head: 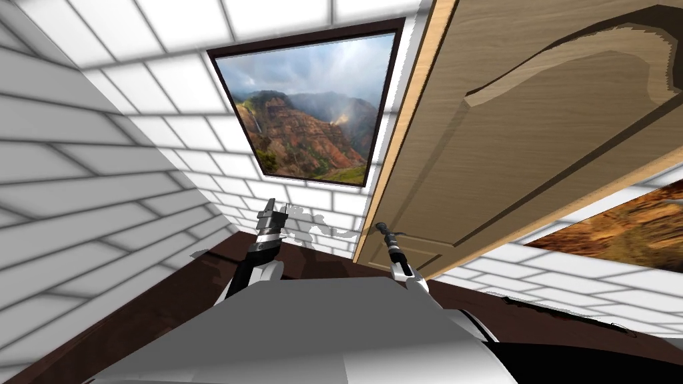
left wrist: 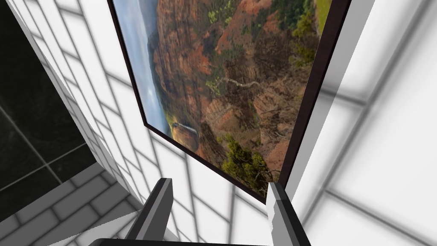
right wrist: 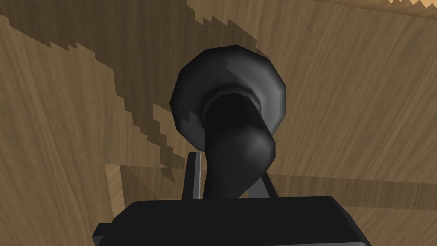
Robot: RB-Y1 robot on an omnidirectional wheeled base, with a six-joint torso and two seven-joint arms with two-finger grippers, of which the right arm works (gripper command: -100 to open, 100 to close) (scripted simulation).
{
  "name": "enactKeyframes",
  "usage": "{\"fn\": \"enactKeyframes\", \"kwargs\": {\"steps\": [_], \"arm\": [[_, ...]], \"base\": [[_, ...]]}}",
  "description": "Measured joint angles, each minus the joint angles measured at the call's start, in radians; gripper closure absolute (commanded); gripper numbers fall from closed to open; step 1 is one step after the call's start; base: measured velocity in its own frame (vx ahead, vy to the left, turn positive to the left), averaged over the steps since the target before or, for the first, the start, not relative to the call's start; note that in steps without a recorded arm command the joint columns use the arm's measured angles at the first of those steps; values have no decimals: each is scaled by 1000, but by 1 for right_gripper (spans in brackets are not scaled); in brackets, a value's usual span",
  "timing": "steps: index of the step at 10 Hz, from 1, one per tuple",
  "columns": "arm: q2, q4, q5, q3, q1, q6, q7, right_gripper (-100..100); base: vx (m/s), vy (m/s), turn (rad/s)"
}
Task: Pull the door open
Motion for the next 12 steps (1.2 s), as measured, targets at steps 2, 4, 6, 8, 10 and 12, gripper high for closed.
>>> {"fn": "enactKeyframes", "kwargs": {"steps": [2, 4, 6, 8, 10, 12], "arm": [[0, 0, 0, 0, 1, 0, 0, 100], [-4, -1, 3, -1, -3, 0, -5, 100], [-6, 2, 11, 3, -2, -1, -13, 100], [-7, 8, 20, 8, -3, -5, -23, 100], [-11, 12, 29, 10, -5, -8, -32, 100], [-14, 11, 38, 14, -5, -10, -43, 100]], "base": [[-67, -24, 56], [-173, -53, 116], [-198, -71, 153], [-213, -69, 170], [-223, -68, 162], [-236, -82, 159]]}}
